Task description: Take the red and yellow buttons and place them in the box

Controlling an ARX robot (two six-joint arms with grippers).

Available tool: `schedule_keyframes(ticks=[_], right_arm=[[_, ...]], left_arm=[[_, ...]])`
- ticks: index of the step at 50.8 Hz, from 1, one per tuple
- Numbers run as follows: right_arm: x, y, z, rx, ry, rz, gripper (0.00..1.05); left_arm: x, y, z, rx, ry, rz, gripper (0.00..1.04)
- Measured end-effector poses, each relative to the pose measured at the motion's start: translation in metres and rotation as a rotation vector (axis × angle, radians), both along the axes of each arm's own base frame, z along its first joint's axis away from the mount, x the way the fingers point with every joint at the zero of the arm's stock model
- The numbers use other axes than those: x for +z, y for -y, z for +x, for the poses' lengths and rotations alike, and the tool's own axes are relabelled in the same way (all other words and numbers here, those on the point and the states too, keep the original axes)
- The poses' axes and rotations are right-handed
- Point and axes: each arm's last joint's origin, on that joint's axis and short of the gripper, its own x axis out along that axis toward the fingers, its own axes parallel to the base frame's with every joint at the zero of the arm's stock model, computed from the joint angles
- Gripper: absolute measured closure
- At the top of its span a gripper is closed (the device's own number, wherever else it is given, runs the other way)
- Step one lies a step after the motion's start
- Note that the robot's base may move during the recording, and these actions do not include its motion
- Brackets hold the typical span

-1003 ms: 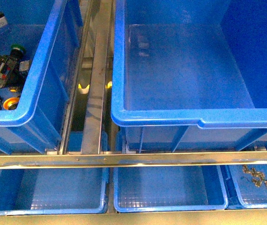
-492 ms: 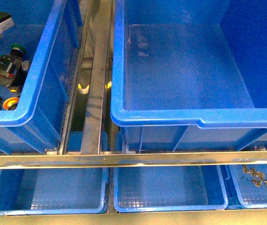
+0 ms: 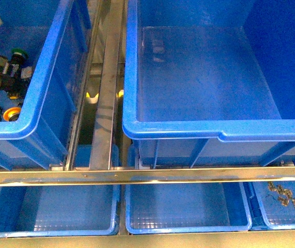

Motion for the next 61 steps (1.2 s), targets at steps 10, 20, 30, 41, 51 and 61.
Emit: schedule_keyframes(ticks=[10, 20, 30, 41, 51, 61], right_arm=[[0.0, 0.0, 0.0, 0.0, 0.0, 0.0, 0.06], [0.0, 0.0, 0.0, 0.0, 0.0, 0.0, 0.06], [0.0, 0.0, 0.0, 0.0, 0.0, 0.0, 0.06], [0.0, 0.0, 0.0, 0.0, 0.0, 0.0, 0.06], [0.0, 0.0, 0.0, 0.0, 0.0, 0.0, 0.06], [0.0, 0.0, 0.0, 0.0, 0.0, 0.0, 0.06]], left_arm=[[0.075, -0.028, -0.02, 0.199, 0.164, -0.274, 0.71], [0.128, -0.04, -0.068, 0.339, 0.164, -0.587, 0.71], [0.146, 0.003, -0.087, 0.359, 0.074, -0.826, 0.71], [0.152, 0.082, -0.086, 0.286, -0.059, -0.967, 0.71], [0.148, 0.141, -0.09, 0.253, -0.163, -1.029, 0.71], [0.148, 0.194, -0.094, 0.193, -0.221, -1.092, 0.71]])
